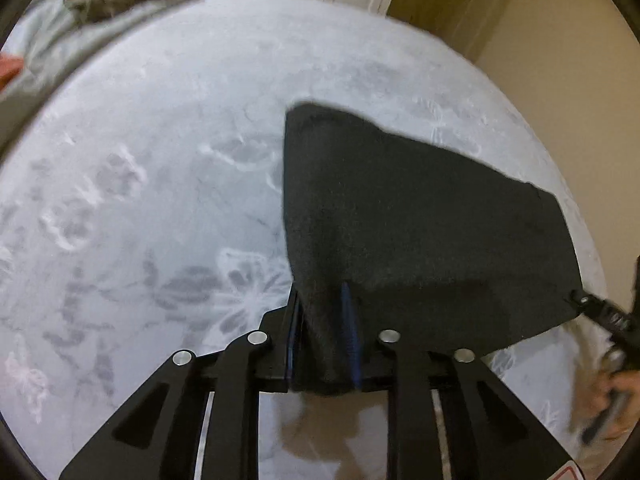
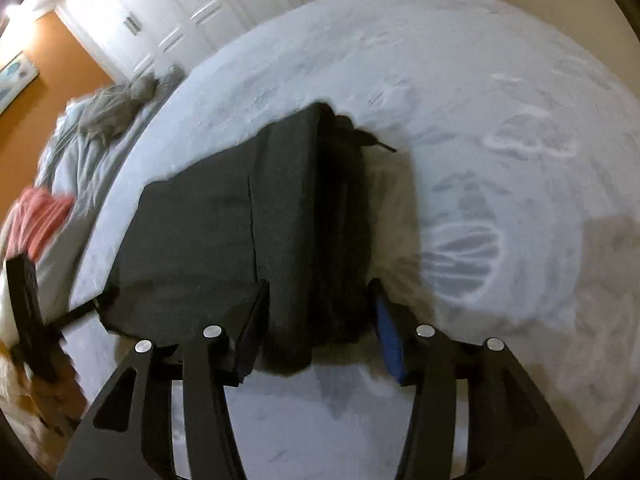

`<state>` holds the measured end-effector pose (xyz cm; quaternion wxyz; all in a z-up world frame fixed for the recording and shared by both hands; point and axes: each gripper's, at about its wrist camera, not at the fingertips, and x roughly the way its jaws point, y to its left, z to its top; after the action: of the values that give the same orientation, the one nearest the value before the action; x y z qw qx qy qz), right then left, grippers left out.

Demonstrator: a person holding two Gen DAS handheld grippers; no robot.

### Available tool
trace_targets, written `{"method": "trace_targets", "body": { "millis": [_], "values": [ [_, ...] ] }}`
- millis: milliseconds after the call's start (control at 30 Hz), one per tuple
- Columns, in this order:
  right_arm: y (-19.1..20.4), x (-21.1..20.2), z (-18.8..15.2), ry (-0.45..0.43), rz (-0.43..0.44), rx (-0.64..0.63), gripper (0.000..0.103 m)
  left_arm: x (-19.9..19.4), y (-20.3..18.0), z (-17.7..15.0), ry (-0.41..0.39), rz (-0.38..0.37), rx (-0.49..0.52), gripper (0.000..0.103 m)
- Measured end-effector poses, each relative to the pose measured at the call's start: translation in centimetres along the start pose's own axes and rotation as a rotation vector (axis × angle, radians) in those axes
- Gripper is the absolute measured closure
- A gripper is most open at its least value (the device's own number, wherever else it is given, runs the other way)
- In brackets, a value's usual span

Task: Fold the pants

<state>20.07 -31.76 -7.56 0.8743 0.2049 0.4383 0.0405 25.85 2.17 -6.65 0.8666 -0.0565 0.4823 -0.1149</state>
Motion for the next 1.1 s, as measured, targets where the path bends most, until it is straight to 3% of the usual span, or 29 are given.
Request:
{"method": "trace_targets", "body": {
  "millis": [100,133,200,300,400,467,567,700,900,1100],
  "values": [
    [3.8,-4.8,0.3,-0.165,-0.085,-0.14,0.068,-3.0,-0.9,-0.6,-0.088,0.038,0.036,0.082],
    [5.1,-5.3,0.2,-0.179,-0.098,-0.189,0.071,-3.3,-1.1,-0.7,-0.103,0.055,0.05,0.082],
    [6.3,-4.1,0.0,-0.14,-0.113,-0.234,0.08,-4.0,-1.8,-1.1,-0.133,0.111,0.089,0.082],
    [4.7,0.5,-1.6,-0.052,-0.244,-0.257,0.081,-4.8,-3.0,-2.2,-0.156,0.168,0.133,0.082],
    [5.5,-2.6,-1.8,-0.09,-0.217,-0.243,0.081,-6.2,-3.2,-3.2,-0.179,0.19,0.157,0.079],
    [6.7,-7.3,-2.0,-0.196,-0.165,-0.222,0.081,-6.9,-3.2,-3.8,-0.195,0.199,0.165,0.077],
    [7.9,-11.3,-3.3,-0.269,-0.14,-0.201,0.078,-8.5,-3.6,-5.1,-0.211,0.175,0.173,0.077],
    [8.4,-13.5,-7.3,-0.332,-0.194,-0.2,0.076,-10.9,-4.4,-7.6,-0.229,0.149,0.177,0.068],
    [7.7,-9.9,-12.3,-0.248,-0.176,-0.159,0.076,-12.1,-4.3,-11.7,-0.264,0.173,0.187,0.051],
    [8.2,-7.6,-15.0,-0.221,-0.242,-0.239,0.076,-10.0,-3.5,-12.5,-0.252,0.178,0.167,0.051]
  ]
}}
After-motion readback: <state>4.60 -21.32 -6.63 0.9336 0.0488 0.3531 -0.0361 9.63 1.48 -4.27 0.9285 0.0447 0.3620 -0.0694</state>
